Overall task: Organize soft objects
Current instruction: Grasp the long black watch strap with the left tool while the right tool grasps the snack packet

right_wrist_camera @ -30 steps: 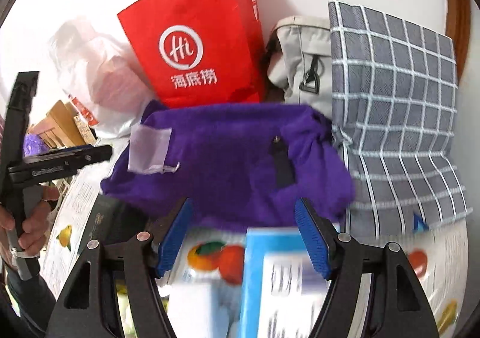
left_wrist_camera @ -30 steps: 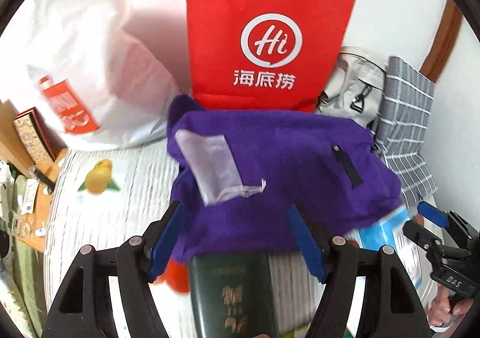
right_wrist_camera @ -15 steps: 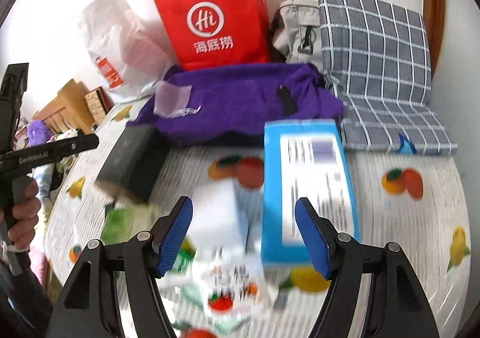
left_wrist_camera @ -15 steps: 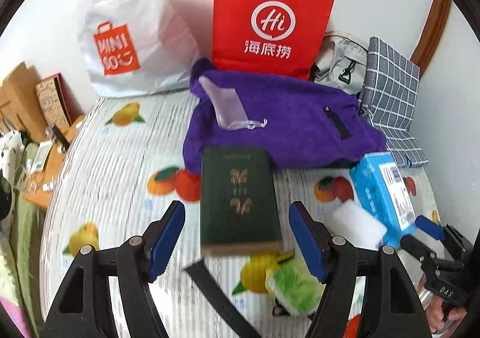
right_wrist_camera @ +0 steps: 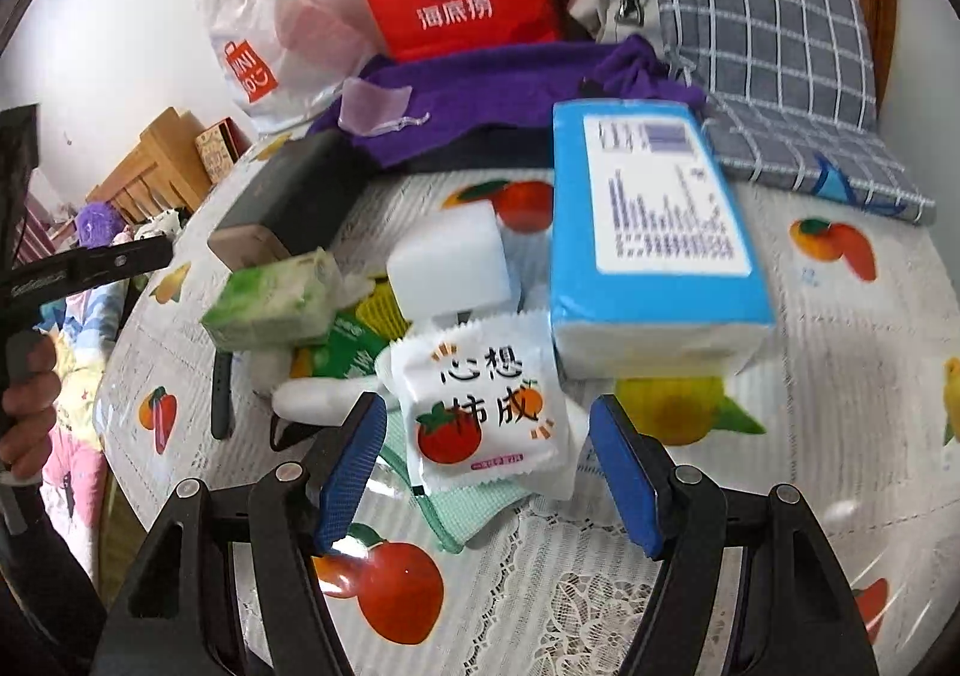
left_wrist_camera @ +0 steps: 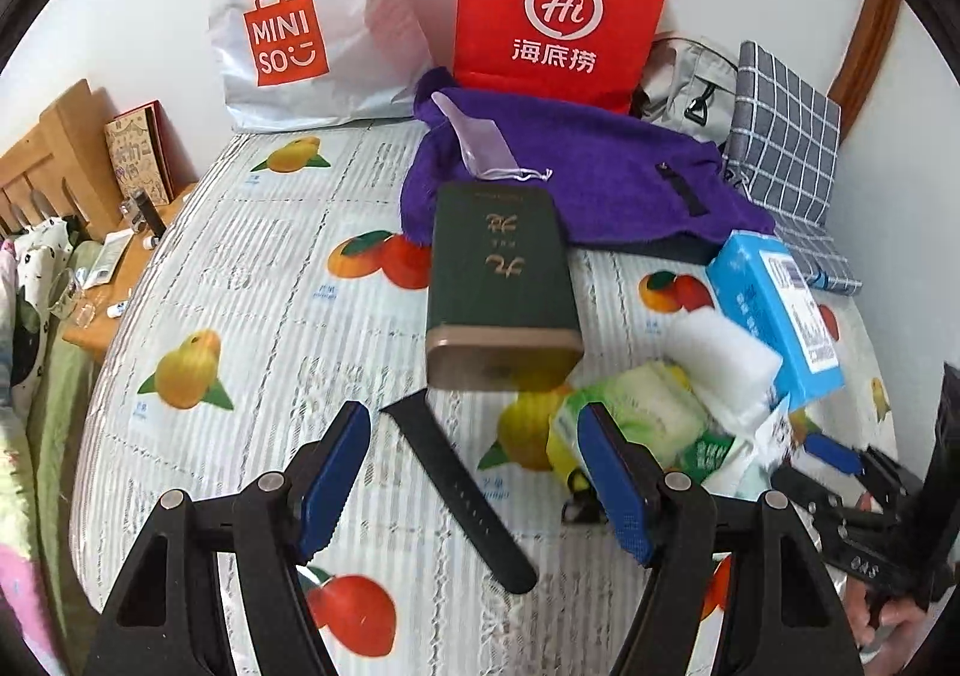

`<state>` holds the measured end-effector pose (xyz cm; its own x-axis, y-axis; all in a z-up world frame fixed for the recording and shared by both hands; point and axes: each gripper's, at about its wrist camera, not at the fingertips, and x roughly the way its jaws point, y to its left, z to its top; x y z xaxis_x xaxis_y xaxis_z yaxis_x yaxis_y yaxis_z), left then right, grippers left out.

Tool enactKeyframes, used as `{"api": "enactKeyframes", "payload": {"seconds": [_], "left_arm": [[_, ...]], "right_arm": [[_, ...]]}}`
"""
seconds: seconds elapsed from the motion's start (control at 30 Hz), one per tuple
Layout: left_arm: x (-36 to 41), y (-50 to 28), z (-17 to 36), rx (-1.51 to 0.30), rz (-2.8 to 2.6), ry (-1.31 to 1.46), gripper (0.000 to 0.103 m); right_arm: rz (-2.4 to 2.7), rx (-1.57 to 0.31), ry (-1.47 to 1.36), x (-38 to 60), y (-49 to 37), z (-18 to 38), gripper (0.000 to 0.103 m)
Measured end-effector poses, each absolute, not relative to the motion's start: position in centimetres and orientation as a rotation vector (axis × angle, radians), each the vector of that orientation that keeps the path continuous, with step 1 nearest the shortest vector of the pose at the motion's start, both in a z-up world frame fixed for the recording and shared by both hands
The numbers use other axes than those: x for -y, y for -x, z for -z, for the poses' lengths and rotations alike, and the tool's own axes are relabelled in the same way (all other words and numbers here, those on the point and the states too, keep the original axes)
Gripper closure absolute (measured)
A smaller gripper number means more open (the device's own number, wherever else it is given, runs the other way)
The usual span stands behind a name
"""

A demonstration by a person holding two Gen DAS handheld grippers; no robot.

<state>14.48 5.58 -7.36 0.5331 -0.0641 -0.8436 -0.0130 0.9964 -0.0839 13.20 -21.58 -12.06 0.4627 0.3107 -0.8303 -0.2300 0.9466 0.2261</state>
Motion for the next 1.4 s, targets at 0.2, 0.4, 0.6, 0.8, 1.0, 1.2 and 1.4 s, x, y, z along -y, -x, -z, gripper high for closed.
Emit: {"api": "enactKeyframes", "payload": {"seconds": [0.2,0.4,0.6,0.8,1.0,1.2,1.4], "left_arm": [[-5.5,-13.7,7.8,-1.021,0.024,0.071,0.033],[-5.4,-12.9,8.7,-1.034,0.024,0.069,0.033],[-6.0,-12.4,9.9,-1.060,-0.029,0.079,0.033],[-6.6,-12.3,11.0,-1.078,-0.096,0.078,0.033],[-6.1,-12.2,12.7,-1.097,-0.102,0.074,0.033],[-4.5,-13.1,15.8,-1.134,-0.104,0.016,0.032],[-6.8,-12.5,16.0,-1.115,-0.093,0.034,0.024]], "right_arm": [[-0.351,-1.031,-0.021,20.3,-13.6,12.9,0.054],[-0.360,-0.961,-0.019,20.7,-11.9,11.5,0.055],[-0.342,-0.925,-0.053,23.0,-10.4,9.8,0.055],[-0.307,-0.920,-0.083,25.2,-9.4,9.9,0.055],[-0.263,-0.940,-0.105,27.3,-8.7,11.5,0.055],[-0.241,-0.970,-0.117,28.0,-8.3,13.3,0.055],[-0.233,-0.967,-0.127,28.1,-8.2,14.0,0.055]]}}
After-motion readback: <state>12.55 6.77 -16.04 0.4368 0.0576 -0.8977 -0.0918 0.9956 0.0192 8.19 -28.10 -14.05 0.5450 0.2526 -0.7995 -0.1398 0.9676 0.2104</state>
